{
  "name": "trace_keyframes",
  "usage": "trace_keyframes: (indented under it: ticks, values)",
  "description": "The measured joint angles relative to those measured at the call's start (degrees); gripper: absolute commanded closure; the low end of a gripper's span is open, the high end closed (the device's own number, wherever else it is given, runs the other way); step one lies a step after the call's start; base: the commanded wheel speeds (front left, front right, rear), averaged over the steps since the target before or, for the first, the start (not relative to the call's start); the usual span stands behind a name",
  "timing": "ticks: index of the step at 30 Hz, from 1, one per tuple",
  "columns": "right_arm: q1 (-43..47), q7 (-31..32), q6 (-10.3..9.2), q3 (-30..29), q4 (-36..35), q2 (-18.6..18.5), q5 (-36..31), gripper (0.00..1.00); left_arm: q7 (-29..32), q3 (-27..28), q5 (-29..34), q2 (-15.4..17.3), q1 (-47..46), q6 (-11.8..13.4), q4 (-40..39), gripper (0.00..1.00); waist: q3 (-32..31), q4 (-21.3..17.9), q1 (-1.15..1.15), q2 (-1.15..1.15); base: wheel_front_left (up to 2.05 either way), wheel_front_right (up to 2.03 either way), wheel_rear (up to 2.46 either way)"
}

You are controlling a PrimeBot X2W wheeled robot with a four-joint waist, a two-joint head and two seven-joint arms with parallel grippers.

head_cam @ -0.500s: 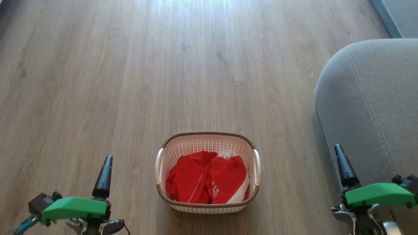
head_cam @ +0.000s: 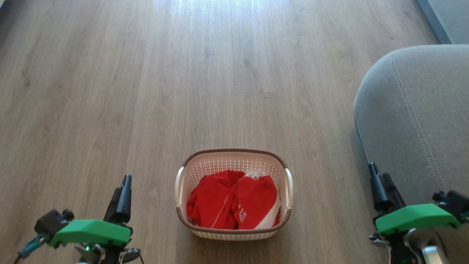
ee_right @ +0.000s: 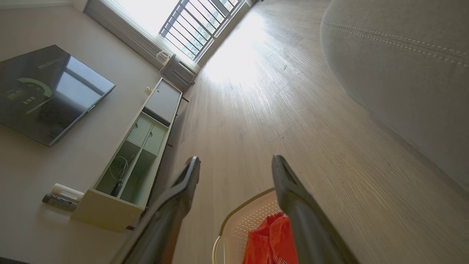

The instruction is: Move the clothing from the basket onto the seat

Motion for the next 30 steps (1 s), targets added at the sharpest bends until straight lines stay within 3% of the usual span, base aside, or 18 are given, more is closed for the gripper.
trace_keyframes:
  ticks: [30]
  values:
    - [-0.06,-5.0,0.01,1.54,0.58,-0.01,-22.92,0.0,-4.74,-0.98,20.31,0.03,0.11,0.07,-1.63,0.0,0.02,0.23,0.0,0.0,0.0,0.0,0.0]
